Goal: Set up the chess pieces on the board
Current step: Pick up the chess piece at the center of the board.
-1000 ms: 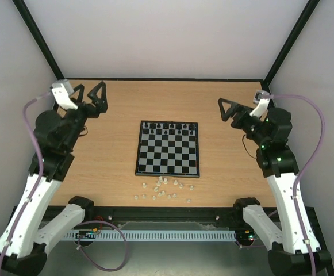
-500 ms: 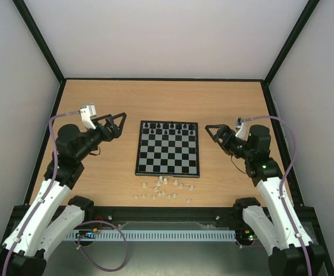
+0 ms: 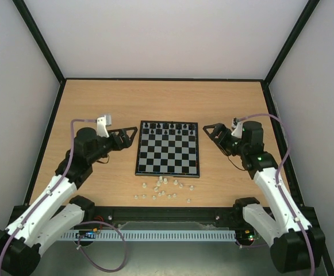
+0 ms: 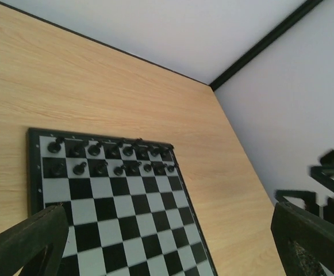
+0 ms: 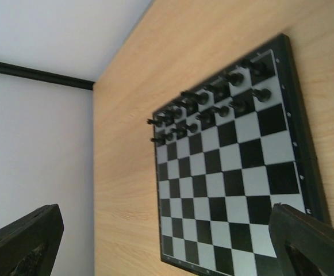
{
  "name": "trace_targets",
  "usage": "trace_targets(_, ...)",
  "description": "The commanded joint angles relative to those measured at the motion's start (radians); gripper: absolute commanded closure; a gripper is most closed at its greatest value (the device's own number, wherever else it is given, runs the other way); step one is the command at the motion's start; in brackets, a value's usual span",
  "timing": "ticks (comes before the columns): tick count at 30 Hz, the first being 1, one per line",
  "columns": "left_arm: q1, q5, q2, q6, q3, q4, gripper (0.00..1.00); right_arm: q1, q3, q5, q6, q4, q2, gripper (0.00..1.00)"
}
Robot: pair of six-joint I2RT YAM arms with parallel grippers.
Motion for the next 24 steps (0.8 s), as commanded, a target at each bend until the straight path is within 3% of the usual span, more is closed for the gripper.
trace_targets(1,-0.043,0.031,-0.139,0.004,-0.050,-0.048,0.01,0.013,0.017,0.003,-0.073,-0.036,0.043,0.01)
trace_targets(6,-0.085,0.034,-0.292,-0.014,-0.149,-0.086,0.01,0.027,0.052,0.024,-0.096,-0.047,0.071,0.01)
trace_targets(13,-0.096,0.141,-0.208,0.038,-0.151,-0.183,0.00,0.146,0.208,0.070,-0.183,-0.158,0.236,0.01)
trace_targets(21,-0.120,0.055,-0.218,-0.035,-0.135,-0.188,0.01,0.425,0.306,0.340,-0.322,-0.285,0.454,0.00)
trace_targets(24,-0.128,-0.037,-0.247,-0.027,-0.115,-0.239,0.00,0.561,0.313,0.476,-0.325,-0.301,0.502,0.06)
